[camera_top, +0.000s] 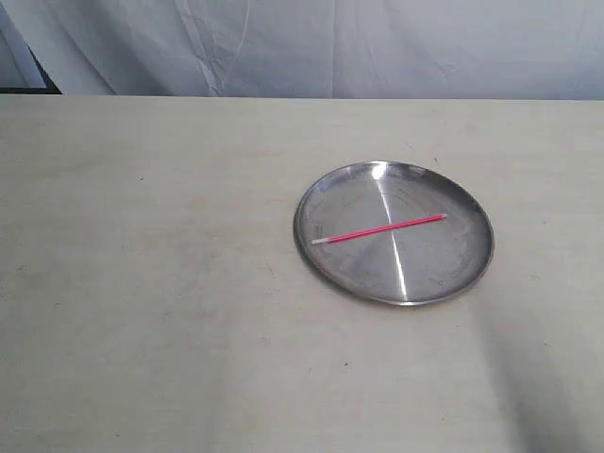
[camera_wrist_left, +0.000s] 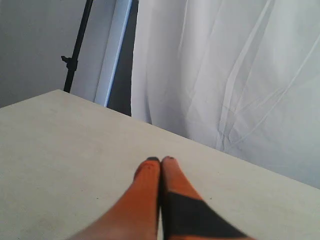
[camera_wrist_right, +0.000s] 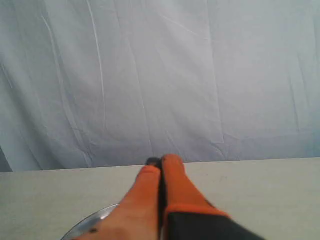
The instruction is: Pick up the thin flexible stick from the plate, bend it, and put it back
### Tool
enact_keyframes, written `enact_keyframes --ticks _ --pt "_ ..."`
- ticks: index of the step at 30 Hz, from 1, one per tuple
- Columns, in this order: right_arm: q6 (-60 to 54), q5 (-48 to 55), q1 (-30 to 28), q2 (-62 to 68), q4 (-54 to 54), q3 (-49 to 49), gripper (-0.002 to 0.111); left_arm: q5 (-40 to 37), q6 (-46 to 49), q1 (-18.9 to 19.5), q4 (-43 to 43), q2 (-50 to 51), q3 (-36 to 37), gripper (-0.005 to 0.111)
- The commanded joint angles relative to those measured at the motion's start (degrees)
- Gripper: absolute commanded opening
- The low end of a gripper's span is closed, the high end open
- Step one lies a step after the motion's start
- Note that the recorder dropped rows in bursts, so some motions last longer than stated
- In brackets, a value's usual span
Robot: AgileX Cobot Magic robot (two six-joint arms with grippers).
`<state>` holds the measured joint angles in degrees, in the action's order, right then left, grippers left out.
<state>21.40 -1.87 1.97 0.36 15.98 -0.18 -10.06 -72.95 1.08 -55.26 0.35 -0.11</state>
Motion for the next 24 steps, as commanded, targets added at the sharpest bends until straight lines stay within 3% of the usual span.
enact_keyframes --ticks 1,10,17,19,24 --pt "-0.21 -0.3 -0.17 -0.36 0.2 0.18 -0.001 -0.36 0.01 0.01 -0.21 -0.35 0.11 0.0" --pt "0.09 -14.5 -0.17 -0.36 -0.07 0.18 -0.001 -0.36 0.01 0.01 -0.21 -0.35 0.11 0.0" --pt "15.65 -28.0 -0.17 -0.36 -8.25 0.18 -0.001 -0.36 0.01 0.01 -0.21 -0.35 0.11 0.0" --pt "16.4 -28.43 -0.17 -0.36 -11.62 0.18 -0.001 -0.36 0.01 0.01 -0.21 -0.35 0.11 0.0" --pt "14.19 -17.11 -0.17 -0.36 -13.55 0.18 -0.001 -0.36 0.01 0.01 -0.21 -0.35 0.11 0.0"
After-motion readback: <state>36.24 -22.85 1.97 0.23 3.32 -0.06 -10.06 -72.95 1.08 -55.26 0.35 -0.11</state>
